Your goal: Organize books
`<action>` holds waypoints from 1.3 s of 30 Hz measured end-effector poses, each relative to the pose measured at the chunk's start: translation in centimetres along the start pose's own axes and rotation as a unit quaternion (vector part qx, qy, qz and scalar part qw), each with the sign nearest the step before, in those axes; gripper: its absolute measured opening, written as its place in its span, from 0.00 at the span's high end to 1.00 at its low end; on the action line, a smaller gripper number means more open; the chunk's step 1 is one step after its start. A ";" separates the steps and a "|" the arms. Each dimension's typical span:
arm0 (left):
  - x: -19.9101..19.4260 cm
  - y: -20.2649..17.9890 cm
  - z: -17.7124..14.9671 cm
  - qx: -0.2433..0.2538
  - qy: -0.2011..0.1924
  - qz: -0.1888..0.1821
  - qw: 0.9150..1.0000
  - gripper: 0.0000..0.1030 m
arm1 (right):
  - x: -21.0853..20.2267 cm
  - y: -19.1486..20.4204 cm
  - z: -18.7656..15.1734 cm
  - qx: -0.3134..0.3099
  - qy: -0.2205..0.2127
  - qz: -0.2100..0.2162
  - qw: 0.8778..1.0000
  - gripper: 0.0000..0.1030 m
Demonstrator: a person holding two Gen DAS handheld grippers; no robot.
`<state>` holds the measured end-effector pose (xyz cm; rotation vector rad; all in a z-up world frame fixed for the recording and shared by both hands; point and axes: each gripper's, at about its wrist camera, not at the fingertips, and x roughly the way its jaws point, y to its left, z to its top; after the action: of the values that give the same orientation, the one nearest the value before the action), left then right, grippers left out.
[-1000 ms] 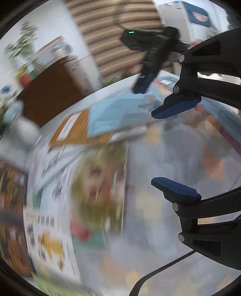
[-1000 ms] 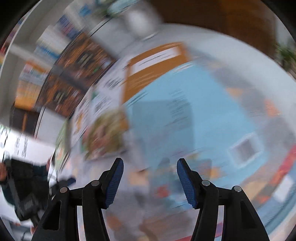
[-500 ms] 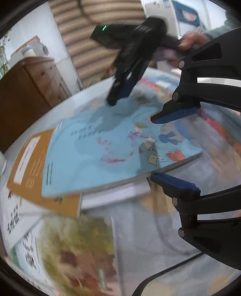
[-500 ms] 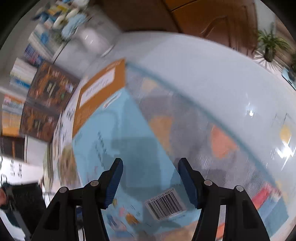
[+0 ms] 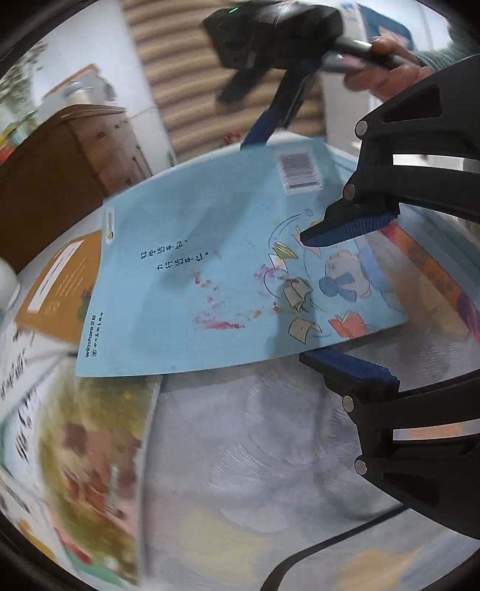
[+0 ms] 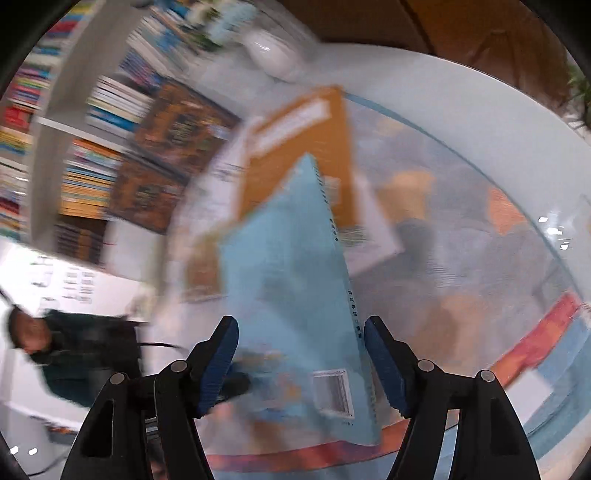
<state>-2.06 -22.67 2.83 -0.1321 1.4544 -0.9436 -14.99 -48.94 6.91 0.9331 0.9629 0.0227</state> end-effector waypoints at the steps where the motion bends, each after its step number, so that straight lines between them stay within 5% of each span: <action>1: -0.4 0.4 -0.1 -0.010 -0.002 -0.003 1.000 0.49 | -0.4 0.9 -0.1 -0.002 -0.002 0.029 1.000 0.32; 6: -6.7 3.7 -1.7 -0.061 -0.082 0.007 0.995 0.49 | -0.3 7.3 -0.8 -0.052 0.014 0.112 0.992 0.33; 11: -15.6 9.0 -4.0 -0.152 -0.192 0.031 0.969 0.49 | 3.8 13.7 -2.2 -0.087 0.068 0.193 0.975 0.33; 15: -20.5 11.2 -5.1 -0.180 -0.254 0.078 0.947 0.49 | 8.1 17.4 -4.0 -0.129 0.123 0.195 0.965 0.33; 17: -21.6 12.5 -5.6 -0.190 -0.259 0.075 0.944 0.49 | 9.6 17.8 -4.7 -0.142 0.144 0.182 0.962 0.33; 20: -20.6 11.4 -5.6 -0.181 -0.242 0.070 0.951 0.49 | 9.8 16.1 -4.1 -0.141 0.130 0.133 0.972 0.33; 24: -16.4 9.0 -5.2 -0.147 -0.185 0.041 0.971 0.49 | 9.4 11.0 -2.5 -0.136 0.086 -0.026 0.987 0.33; 29: -9.8 5.7 -2.6 -0.099 -0.121 0.040 0.987 0.49 | 9.4 5.2 -2.3 -0.089 0.063 -0.111 0.988 0.54; 34: -5.5 5.8 -1.4 -0.102 -0.076 0.047 0.991 0.49 | 9.4 2.7 -2.8 -0.067 0.033 -0.096 0.993 0.56; 39: -5.0 6.5 -1.5 -0.126 -0.071 0.020 0.989 0.41 | 9.9 2.9 -2.5 -0.067 0.060 -0.061 0.994 0.51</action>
<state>0.38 -14.76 2.50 -0.3473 1.4332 -0.7010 -9.72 -41.40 1.49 0.7555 1.1151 0.0402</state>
